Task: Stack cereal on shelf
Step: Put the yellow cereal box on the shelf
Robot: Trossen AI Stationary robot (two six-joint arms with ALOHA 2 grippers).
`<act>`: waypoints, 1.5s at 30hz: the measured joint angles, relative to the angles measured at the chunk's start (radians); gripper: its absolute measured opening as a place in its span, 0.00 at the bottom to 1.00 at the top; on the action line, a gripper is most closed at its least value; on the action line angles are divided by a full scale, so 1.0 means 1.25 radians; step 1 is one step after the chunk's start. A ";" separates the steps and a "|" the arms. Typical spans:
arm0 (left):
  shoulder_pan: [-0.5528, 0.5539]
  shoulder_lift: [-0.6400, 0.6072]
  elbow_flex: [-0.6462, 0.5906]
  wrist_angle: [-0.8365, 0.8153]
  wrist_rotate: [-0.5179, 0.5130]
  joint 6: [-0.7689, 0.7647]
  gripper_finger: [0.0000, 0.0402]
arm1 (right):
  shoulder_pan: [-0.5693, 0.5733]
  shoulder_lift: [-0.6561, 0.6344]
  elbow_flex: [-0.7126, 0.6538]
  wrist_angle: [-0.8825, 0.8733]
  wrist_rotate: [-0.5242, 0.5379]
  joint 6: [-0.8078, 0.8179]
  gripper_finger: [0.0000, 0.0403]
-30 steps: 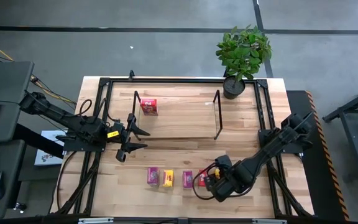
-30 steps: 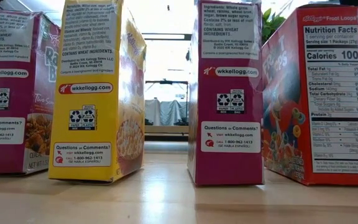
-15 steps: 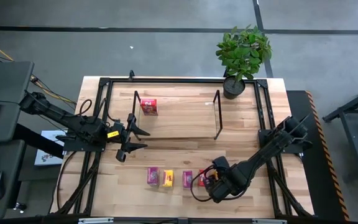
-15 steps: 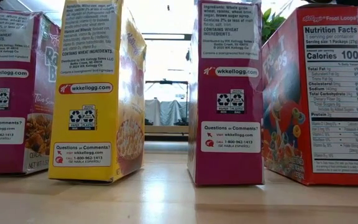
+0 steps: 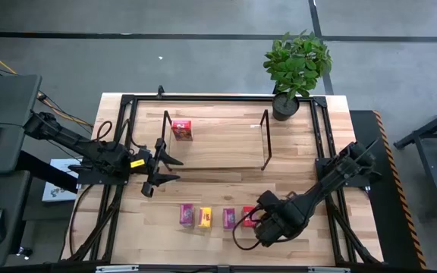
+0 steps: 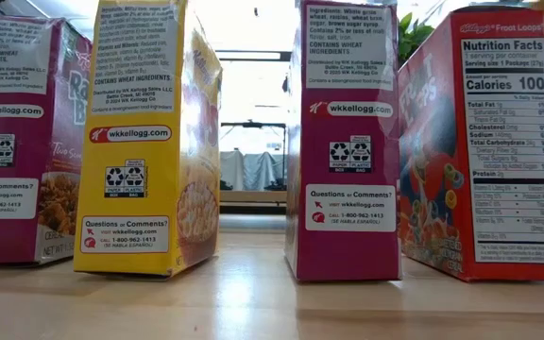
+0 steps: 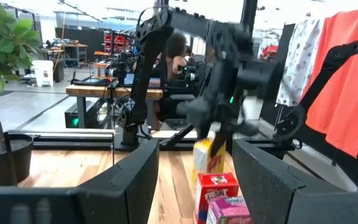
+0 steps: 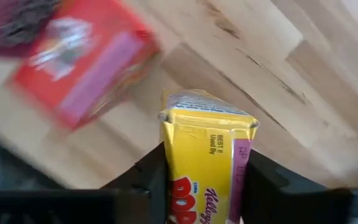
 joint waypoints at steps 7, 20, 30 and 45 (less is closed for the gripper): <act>0.000 0.000 0.000 -0.021 0.000 -0.010 0.49 | -0.031 -0.002 0.236 -0.154 0.026 -0.236 0.28; 0.001 0.000 0.000 0.020 0.056 0.009 0.49 | -0.323 0.021 0.398 0.022 0.174 -0.814 0.28; 0.001 0.000 0.000 0.048 0.021 0.005 0.49 | -0.597 0.161 0.397 0.124 0.002 -1.198 0.28; 0.001 0.000 0.000 0.048 -0.042 0.002 0.49 | -0.696 0.266 0.397 0.233 -0.018 -1.426 0.28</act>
